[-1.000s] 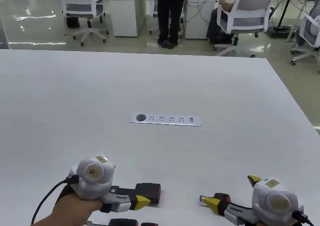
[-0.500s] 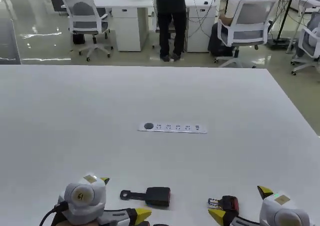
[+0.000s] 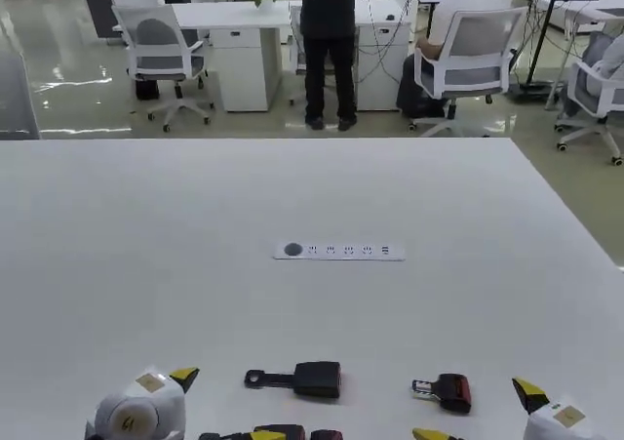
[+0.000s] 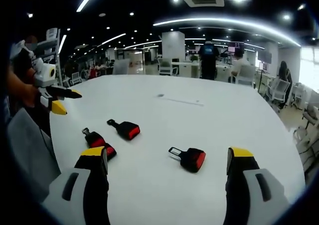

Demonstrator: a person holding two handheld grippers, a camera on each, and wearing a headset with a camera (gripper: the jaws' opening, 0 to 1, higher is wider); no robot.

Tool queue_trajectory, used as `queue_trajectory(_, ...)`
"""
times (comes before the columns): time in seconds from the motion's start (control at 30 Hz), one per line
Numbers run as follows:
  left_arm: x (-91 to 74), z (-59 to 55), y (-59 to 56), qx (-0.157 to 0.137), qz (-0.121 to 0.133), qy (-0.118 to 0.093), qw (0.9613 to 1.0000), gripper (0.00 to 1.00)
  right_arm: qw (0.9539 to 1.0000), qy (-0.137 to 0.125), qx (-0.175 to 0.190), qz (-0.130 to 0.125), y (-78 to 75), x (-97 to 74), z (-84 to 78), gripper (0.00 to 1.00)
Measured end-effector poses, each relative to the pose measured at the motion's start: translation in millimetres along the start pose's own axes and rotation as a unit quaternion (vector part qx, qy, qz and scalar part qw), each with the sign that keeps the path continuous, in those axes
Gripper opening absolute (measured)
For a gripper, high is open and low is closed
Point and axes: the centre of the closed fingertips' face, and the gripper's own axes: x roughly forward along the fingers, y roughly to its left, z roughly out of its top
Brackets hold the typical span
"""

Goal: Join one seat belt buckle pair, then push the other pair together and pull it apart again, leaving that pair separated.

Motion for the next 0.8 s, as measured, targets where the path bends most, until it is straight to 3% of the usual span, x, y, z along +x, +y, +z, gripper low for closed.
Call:
queue_trajectory(0.13, -11.3, 2.7, 4.3, -0.011, 0.01, -0.013, 0.9998, 1.0, 1.0, 0.001, -0.001, 0.0, 6.6, -10.8, -4.0, 0.99)
queue_trajectory(0.17, -14.8, -1.3, 6.5, -0.016, 0.012, -0.015, 0.9997, 1.0, 1.0, 0.001, 0.001, 0.001, 7.5, -12.3, -4.0, 0.99)
queue_trajectory(0.43, -29.7, -11.1, 7.1, -0.021, 0.015, -0.008, 0.9996, 1.0, 1.0, -0.003, -0.005, 0.003, 10.7, -21.5, -7.9, 0.99)
queue_trajectory(0.8, -32.1, -10.7, 8.2, -0.016, 0.013, -0.006, 0.9998, 1.0, 0.9999, 0.0, -0.011, 0.005, 13.4, -22.0, -14.1, 0.99)
